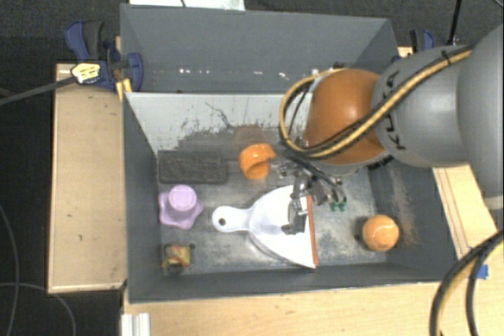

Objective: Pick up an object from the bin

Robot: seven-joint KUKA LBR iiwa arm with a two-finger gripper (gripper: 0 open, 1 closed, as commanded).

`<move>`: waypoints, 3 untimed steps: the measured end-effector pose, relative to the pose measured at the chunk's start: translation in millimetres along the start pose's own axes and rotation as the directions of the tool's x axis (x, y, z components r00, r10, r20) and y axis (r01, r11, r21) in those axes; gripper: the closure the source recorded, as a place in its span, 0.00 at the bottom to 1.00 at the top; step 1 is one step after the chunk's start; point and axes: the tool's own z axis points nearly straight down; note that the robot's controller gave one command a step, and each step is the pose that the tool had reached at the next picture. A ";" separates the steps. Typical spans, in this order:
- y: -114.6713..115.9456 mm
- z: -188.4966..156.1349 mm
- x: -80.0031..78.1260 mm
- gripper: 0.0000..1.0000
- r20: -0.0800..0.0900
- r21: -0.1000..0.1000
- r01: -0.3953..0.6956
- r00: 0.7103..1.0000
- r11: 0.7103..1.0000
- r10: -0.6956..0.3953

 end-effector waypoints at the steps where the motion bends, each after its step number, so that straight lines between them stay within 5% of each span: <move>1: 11.6 21.7 8.0 1.00 0.002 0.000 0.232 0.973 0.973 -0.232; 2: 11.6 21.7 8.0 1.00 0.002 0.000 0.231 0.973 0.973 -0.231; 3: 9.7 -127.9 8.8 1.00 0.004 0.001 0.256 0.967 0.967 -0.256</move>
Offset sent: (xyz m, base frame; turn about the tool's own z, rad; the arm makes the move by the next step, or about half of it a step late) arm 0.0000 0.0000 0.0000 0.0000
